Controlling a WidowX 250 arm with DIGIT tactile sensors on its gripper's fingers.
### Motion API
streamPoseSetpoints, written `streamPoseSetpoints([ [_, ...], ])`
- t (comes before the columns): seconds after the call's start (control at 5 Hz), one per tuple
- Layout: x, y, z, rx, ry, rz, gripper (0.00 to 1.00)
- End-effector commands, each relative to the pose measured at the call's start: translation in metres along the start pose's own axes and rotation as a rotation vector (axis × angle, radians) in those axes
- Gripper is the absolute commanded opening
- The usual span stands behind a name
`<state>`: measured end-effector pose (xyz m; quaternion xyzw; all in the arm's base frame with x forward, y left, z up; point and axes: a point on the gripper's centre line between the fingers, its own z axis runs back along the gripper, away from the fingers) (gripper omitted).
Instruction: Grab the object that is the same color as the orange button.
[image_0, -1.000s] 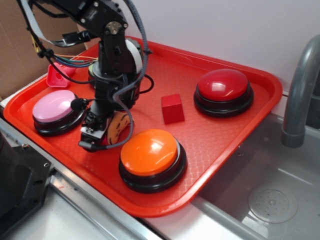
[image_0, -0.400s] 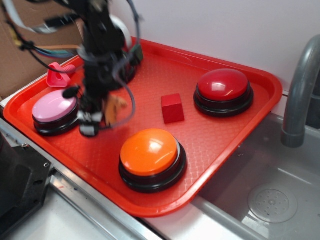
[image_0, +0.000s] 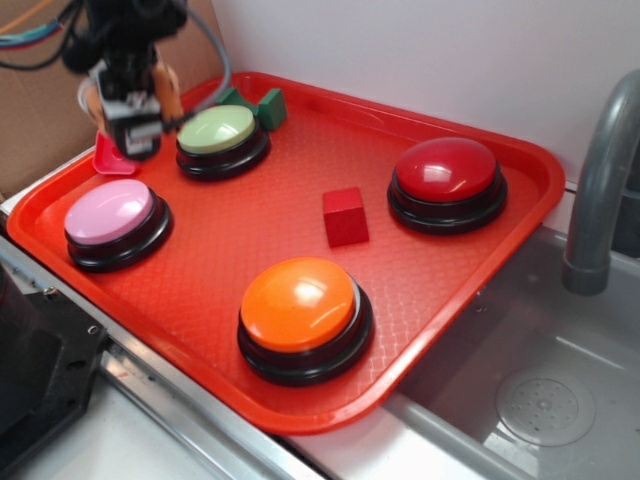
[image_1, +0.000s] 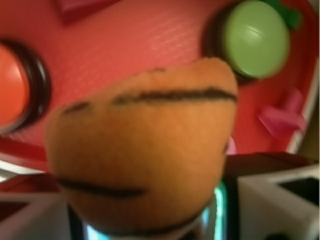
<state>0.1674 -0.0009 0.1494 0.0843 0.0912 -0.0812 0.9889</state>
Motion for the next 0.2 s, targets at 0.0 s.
streamPoseSetpoints([
  [0.0, 0.0096, -0.0201, 0.0397, -0.133, 0.048, 0.387, 0.0],
])
